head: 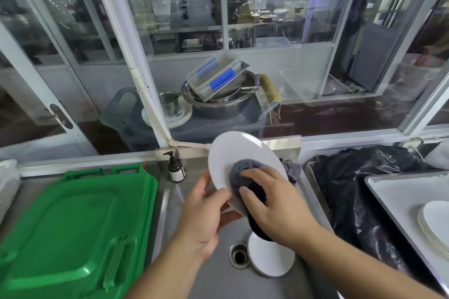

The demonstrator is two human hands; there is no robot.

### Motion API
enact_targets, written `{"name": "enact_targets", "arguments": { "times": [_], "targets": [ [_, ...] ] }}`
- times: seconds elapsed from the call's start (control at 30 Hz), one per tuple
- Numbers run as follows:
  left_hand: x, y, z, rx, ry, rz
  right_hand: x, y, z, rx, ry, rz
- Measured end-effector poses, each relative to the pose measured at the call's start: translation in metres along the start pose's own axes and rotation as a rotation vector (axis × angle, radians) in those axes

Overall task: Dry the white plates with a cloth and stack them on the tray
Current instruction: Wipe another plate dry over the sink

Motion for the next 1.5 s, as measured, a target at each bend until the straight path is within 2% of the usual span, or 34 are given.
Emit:
{"name": "enact_targets", "arguments": {
  "times": [0.13, 0.23, 0.37, 0.47, 0.6, 0.8, 0.93, 1.07, 1.3, 1.4, 1.5],
  "targets": [
    [-0.009, 0.014, -0.013, 0.046, 0.065, 0.073, 0.025, 0.017, 0.006, -0.018, 0.003, 0.213],
    [-0.014, 0.019, -0.018, 0.038, 0.090, 0.098, 0.054, 0.009, 0.023, -0.093, -0.043, 0.255],
    [-0.018, 0.013, -0.018, -0.004, 0.096, 0.080, 0.076, -0.014, 0.042, -0.195, -0.093, 0.178],
    [-0.018, 0.005, -0.015, -0.004, 0.071, 0.031, 0.080, -0.042, 0.054, -0.230, -0.076, -0.073],
    [-0.020, -0.001, -0.012, 0.009, 0.036, -0.018, 0.070, -0.072, 0.061, -0.038, -0.026, -0.363],
    [-0.018, 0.000, -0.007, -0.001, -0.004, -0.027, 0.043, -0.103, 0.040, 0.529, -0.054, -0.686],
    [-0.018, 0.003, -0.004, -0.007, -0.017, -0.021, 0.039, -0.104, 0.042, 0.597, 0.003, -0.612],
    [-0.022, 0.007, -0.007, -0.024, -0.014, -0.036, 0.035, -0.109, 0.040, 0.728, 0.023, -0.635],
    [-0.020, 0.018, -0.010, -0.064, -0.060, -0.079, 0.011, -0.119, 0.011, 1.037, -0.082, -0.761],
    [-0.015, 0.028, -0.005, 0.009, -0.067, 0.001, 0.004, -0.123, 0.014, 1.009, -0.162, -0.764],
    [-0.002, 0.022, 0.005, 0.120, -0.050, 0.086, 0.005, -0.124, 0.024, 0.893, -0.154, -0.706]
  ]
}}
Point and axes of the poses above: each hand's wrist, its own x-axis towards the middle knuckle, its own z-axis out of the back of the hand, y = z × x, the point moved 7 cm from there along x, towards the middle knuckle, and after that the axes turned 1 degree about -y, right-handed, at the moved point
